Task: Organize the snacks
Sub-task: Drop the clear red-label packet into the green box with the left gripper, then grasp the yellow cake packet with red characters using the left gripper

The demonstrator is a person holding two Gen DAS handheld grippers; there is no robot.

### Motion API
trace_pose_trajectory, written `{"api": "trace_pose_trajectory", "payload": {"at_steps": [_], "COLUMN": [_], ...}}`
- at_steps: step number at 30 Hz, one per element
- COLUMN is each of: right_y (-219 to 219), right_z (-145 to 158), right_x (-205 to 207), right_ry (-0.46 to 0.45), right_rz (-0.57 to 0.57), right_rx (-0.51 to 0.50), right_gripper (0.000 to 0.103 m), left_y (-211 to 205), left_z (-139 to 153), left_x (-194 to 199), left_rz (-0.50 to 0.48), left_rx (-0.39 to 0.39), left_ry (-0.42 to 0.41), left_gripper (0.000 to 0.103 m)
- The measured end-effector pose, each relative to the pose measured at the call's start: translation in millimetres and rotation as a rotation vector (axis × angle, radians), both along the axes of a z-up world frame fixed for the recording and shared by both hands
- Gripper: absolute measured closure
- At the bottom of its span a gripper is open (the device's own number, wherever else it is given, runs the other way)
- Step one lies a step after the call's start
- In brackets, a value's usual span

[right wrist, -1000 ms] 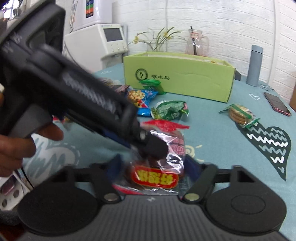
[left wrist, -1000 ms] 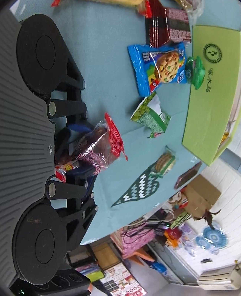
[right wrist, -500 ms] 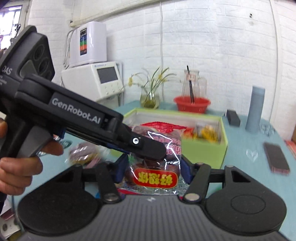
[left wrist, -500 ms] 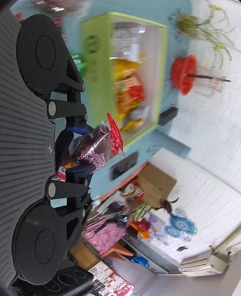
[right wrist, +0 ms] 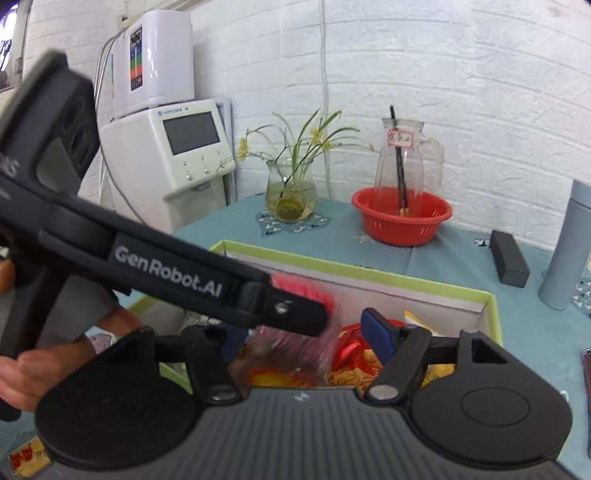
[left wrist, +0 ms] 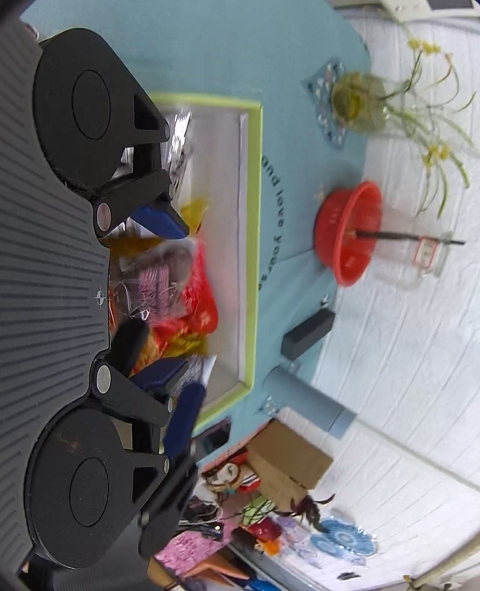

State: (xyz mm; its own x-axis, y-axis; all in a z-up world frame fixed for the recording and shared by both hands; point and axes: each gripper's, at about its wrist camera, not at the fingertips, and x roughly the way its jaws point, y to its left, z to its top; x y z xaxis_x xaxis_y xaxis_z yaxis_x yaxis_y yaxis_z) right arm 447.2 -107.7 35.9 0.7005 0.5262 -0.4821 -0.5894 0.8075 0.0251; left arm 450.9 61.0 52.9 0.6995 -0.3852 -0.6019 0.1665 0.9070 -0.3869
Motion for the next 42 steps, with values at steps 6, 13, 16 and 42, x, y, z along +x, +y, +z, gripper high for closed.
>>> {"api": "trace_pose_trajectory", "payload": {"at_steps": [6, 13, 16, 42], "right_y": [-19.9, -16.1, 0.0, 93.5], "right_z": [16.2, -21.7, -42.6, -82.2], "right_x": [-67.0, -152.2, -180.0, -235.9], "right_ry": [-0.100, 0.018, 0.095, 0.177], "right_rz": [-0.005, 0.046, 0.087, 0.275], "right_rx": [0.039, 0.032, 0.046, -0.135], "right_gripper": [0.009, 0.009, 0.008, 0.003], "left_y": [27.8, 53.0, 70.0, 63.6], "left_z": [19.5, 1.2, -16.7, -72.6], "left_x": [-60.7, -162.7, -196.6, -239.8], "left_rz": [0.032, 0.142, 0.192, -0.002], "left_rx": [-0.041, 0.007, -0.003, -0.125], "left_ry": [-0.102, -0.113, -0.064, 0.146], "left_gripper": [0.034, 0.030, 0.029, 0.041]}}
